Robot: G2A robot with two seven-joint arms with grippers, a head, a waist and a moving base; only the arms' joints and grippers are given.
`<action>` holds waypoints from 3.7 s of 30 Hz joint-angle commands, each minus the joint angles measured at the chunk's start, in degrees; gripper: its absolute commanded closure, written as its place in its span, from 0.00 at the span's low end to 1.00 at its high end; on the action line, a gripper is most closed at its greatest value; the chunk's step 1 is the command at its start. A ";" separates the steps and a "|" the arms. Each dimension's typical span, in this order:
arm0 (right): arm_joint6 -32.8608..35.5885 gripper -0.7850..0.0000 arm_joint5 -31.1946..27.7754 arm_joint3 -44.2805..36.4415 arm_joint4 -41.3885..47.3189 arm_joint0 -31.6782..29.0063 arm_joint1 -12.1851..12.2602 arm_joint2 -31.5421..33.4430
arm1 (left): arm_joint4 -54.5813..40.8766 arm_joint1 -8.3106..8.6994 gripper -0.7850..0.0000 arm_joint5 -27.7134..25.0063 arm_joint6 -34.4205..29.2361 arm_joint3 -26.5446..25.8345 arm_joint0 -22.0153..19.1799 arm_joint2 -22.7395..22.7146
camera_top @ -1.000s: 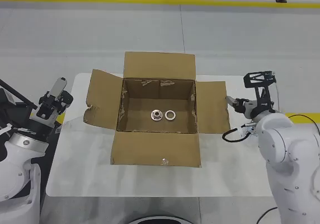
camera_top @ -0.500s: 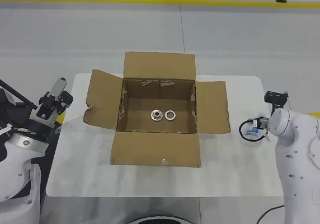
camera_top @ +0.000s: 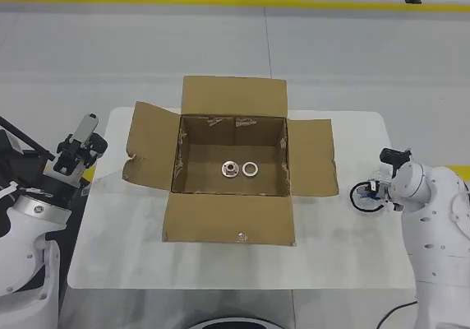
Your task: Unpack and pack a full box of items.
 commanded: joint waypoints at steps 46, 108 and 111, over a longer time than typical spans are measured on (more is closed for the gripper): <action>-23.22 1.00 -27.33 -12.77 24.78 16.62 -4.51 -32.20 | 0.00 0.00 0.00 0.00 0.00 0.00 0.00 0.00; -16.69 0.00 -49.44 16.85 29.00 31.48 -15.82 -56.79 | -0.96 0.93 0.00 1.39 1.60 4.39 0.71 -7.00; -17.74 0.00 -48.42 16.03 28.92 31.67 -15.51 -55.60 | -0.57 1.11 0.00 1.60 0.25 4.75 1.56 -7.31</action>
